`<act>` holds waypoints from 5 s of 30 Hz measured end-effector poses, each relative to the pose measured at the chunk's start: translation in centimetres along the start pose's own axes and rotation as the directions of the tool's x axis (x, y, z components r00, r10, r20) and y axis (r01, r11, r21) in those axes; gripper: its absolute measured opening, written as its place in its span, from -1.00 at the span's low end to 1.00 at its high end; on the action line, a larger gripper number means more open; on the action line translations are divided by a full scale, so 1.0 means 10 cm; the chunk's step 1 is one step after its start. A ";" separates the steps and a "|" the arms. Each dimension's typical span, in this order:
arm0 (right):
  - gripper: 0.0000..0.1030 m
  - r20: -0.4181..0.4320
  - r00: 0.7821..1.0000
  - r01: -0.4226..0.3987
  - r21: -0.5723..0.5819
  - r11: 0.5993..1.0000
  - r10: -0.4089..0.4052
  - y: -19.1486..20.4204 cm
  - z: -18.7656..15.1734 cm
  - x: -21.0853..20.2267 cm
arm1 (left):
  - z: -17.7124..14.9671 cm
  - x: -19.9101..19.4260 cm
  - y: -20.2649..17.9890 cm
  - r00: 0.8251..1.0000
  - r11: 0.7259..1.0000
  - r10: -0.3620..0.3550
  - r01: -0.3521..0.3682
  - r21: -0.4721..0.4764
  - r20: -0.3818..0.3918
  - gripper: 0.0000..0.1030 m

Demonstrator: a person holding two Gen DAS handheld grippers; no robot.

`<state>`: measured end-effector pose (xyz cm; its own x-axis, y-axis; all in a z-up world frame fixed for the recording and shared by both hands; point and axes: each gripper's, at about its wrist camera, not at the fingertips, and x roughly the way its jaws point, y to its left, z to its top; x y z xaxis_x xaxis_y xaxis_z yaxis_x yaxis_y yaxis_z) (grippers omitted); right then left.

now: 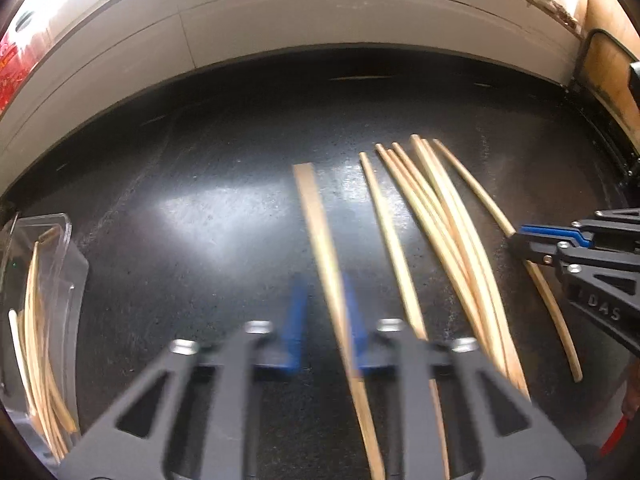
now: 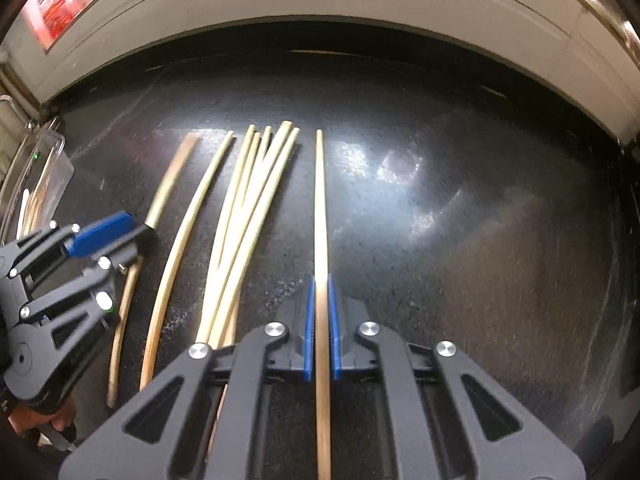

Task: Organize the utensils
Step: 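Grasp a chopstick with the left tool while the right tool grasps another chopstick, then lift both held chopsticks and carry them over the clear container, then lower the chopsticks into the container and open both tools, then move both open tools back over the chopstick pile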

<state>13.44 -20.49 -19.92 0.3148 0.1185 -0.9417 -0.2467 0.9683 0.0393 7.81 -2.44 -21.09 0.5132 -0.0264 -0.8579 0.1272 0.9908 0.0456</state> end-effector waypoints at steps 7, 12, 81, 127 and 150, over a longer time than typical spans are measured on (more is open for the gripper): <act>-0.85 0.017 0.999 -0.029 0.063 0.998 0.028 -0.16 -0.03 -0.31 | 0.09 -0.09 0.16 0.999 0.997 -0.039 0.037 -0.065 -0.036 -0.90; -0.85 0.049 0.998 -0.049 0.054 0.997 0.046 -0.08 -0.01 -0.63 | 0.19 -0.41 0.24 0.999 0.995 -0.035 0.032 -0.093 -0.032 -0.89; -0.85 -0.084 0.925 -0.372 -0.002 0.928 0.370 3.50 0.61 -0.20 | -0.64 -0.96 3.32 0.993 0.906 0.034 -0.079 -0.416 -0.113 -0.89; 0.47 0.110 0.934 -0.344 0.004 0.939 0.341 2.15 0.53 -1.20 | -0.38 -1.50 2.44 0.997 0.922 0.078 -0.073 -0.381 -0.002 0.88; 0.47 0.126 0.981 -0.163 0.157 0.974 0.144 -0.22 -0.18 -1.53 | 0.12 -1.02 -0.07 0.998 0.993 -0.051 0.049 -0.111 -0.021 0.88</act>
<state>7.47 -24.87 -6.17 0.3893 0.2836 -0.8763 -0.1481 0.9583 0.2444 3.54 -3.07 -11.75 0.4881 -0.0745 -0.8696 0.0575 0.9969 -0.0532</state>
